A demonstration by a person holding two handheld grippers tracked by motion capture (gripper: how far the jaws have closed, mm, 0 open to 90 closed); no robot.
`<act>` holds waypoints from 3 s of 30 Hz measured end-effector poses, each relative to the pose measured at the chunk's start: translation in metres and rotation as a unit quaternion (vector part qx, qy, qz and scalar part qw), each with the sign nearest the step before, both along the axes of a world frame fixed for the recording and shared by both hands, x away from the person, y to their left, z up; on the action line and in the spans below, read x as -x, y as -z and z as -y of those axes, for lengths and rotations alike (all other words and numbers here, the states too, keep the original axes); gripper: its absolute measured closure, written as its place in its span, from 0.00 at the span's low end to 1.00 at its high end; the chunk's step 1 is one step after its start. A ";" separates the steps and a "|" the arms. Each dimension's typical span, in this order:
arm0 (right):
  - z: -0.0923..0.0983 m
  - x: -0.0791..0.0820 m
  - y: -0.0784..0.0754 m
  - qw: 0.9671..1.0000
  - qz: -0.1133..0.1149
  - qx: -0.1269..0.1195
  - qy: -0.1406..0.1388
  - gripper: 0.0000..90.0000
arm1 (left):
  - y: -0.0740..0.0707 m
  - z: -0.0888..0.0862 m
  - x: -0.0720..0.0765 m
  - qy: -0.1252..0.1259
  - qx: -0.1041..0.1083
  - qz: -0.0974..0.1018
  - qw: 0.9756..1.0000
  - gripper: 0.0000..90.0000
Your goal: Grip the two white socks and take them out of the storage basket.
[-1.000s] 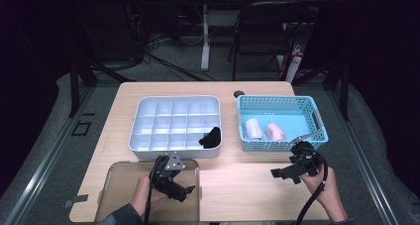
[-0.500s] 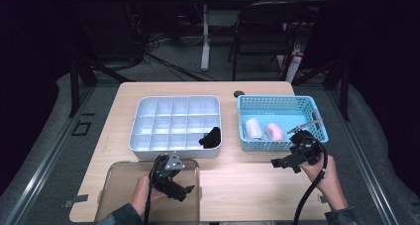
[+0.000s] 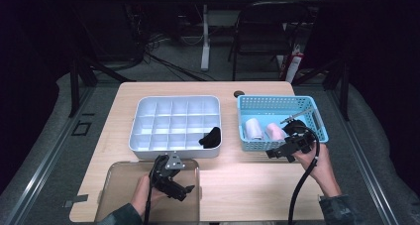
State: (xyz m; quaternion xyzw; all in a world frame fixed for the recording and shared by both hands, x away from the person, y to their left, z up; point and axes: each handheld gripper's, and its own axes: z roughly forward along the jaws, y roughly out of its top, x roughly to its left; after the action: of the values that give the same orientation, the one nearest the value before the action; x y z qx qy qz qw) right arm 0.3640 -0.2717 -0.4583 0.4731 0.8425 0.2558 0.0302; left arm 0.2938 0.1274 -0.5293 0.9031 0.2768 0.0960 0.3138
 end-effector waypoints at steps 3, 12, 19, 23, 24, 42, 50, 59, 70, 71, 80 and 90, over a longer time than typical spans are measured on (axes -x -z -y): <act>-0.002 -0.005 -0.002 1.000 0.003 0.000 -0.002 0.02 | 0.000 0.000 0.000 0.001 0.000 0.000 1.000 0.00; -0.010 -0.018 -0.003 1.000 0.012 0.002 0.002 0.02 | 0.000 0.000 0.000 0.001 0.000 0.000 1.000 0.00; -0.016 -0.027 -0.002 1.000 0.012 0.008 0.003 0.02 | 0.000 0.000 0.000 0.001 -0.001 -0.001 1.000 0.00; -0.019 -0.033 -0.002 1.000 0.015 0.004 0.008 0.02 | 0.001 0.000 0.000 0.002 0.000 -0.002 1.000 0.00; -0.019 -0.035 -0.002 1.000 0.016 0.008 0.009 0.02 | 0.001 0.001 0.000 0.002 -0.001 -0.002 1.000 0.00; -0.036 -0.059 0.007 0.999 0.016 0.008 0.027 0.04 | 0.001 0.001 0.000 0.004 -0.002 -0.003 1.000 0.00; -0.043 -0.070 0.016 0.999 0.008 0.014 0.044 0.10 | 0.001 0.001 0.000 0.004 -0.001 -0.003 1.000 0.00; -0.046 -0.081 0.028 0.998 -0.006 0.024 0.066 0.20 | 0.001 0.001 0.000 0.004 -0.004 -0.003 1.000 0.00; -0.053 -0.094 0.043 0.995 -0.039 0.042 0.084 0.25 | 0.002 0.002 0.000 0.004 -0.005 -0.004 1.000 0.00; -0.053 -0.095 0.044 0.994 -0.044 0.046 0.086 0.26 | 0.002 0.002 0.000 0.004 -0.005 -0.004 1.000 0.00; -0.056 -0.093 0.050 0.992 -0.050 0.035 0.115 0.54 | 0.001 0.002 0.000 0.004 -0.006 -0.004 1.000 0.00; -0.055 -0.083 0.050 0.991 -0.033 0.022 0.125 0.75 | 0.001 0.001 0.000 0.003 -0.006 -0.001 1.000 0.00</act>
State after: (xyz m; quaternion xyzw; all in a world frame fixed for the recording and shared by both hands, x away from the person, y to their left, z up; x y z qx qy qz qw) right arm 0.4470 -0.2168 -0.5083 0.5821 0.7828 0.2154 0.0446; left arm 0.2938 0.1259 -0.5307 0.9060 0.2738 0.0953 0.3085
